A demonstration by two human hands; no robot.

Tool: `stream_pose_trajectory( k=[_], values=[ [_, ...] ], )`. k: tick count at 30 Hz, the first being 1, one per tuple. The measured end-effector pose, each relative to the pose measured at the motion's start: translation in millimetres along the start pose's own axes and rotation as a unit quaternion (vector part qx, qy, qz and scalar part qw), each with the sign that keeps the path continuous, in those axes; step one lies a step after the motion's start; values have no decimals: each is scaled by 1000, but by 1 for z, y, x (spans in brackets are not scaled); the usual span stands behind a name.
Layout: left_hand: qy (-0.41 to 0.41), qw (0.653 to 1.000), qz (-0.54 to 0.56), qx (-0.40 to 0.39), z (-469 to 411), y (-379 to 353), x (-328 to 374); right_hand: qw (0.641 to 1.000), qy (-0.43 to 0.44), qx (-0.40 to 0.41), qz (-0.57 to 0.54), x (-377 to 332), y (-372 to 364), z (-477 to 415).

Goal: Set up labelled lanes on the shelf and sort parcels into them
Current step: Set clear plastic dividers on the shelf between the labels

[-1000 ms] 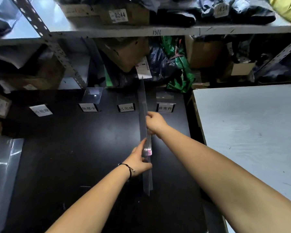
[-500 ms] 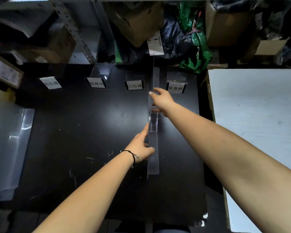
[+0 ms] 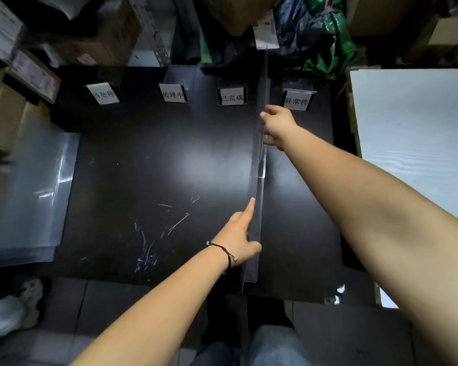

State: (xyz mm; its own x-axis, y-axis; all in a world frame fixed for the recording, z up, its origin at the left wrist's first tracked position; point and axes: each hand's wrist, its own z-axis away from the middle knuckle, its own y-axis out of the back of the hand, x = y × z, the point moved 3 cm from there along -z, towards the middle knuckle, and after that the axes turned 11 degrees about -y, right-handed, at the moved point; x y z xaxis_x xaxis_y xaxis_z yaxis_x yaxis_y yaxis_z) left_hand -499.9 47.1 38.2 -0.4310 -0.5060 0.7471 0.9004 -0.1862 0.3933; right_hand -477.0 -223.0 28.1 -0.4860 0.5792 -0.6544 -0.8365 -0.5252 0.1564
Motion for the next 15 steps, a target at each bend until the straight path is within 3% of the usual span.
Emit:
stream_pose_trajectory(
  k=[15],
  values=[
    [1, 1000, -1, 28, 21, -6, -12, 999, 27, -8, 19, 7, -20, 5]
  ],
)
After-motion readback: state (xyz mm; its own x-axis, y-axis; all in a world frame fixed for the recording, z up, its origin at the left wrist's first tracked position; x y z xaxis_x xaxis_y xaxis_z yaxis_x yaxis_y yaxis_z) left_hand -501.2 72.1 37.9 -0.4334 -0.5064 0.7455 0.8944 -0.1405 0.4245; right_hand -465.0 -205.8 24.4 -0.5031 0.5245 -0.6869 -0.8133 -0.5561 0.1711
